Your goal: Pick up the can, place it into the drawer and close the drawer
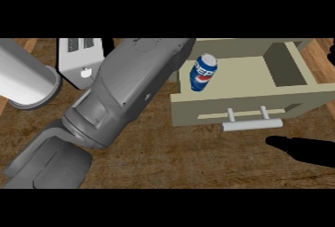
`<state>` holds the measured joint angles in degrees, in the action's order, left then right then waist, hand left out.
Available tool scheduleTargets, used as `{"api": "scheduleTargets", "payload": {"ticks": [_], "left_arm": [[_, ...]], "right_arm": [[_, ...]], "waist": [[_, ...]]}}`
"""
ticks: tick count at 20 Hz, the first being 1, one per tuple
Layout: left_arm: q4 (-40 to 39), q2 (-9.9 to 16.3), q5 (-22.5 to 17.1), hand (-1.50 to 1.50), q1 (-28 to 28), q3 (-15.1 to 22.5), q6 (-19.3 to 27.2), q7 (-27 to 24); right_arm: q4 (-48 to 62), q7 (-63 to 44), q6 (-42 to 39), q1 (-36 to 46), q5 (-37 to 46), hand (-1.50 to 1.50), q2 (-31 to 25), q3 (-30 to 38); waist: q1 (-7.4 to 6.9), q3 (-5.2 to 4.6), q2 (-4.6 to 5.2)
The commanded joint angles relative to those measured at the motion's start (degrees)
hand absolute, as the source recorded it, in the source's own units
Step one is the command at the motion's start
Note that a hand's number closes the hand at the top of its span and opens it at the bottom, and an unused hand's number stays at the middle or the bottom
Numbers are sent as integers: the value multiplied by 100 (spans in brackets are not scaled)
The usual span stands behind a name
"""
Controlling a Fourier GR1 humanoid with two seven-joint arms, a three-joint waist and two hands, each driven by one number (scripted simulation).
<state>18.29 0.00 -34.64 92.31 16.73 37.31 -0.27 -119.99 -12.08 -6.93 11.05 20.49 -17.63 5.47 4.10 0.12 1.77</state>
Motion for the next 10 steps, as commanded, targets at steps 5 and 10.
{"api": "scheduleTargets", "payload": {"ticks": [5,10], "left_arm": [[-121,0,-6,-150,254,89,69,-43],[-286,46,127,-150,188,46,-189,-117]], "right_arm": [[1613,706,454,585,1576,-150,-57,-837],[2622,891,968,915,2564,-150,88,-1328]], "waist": [[-227,2,-33],[-384,-6,-67]]}}
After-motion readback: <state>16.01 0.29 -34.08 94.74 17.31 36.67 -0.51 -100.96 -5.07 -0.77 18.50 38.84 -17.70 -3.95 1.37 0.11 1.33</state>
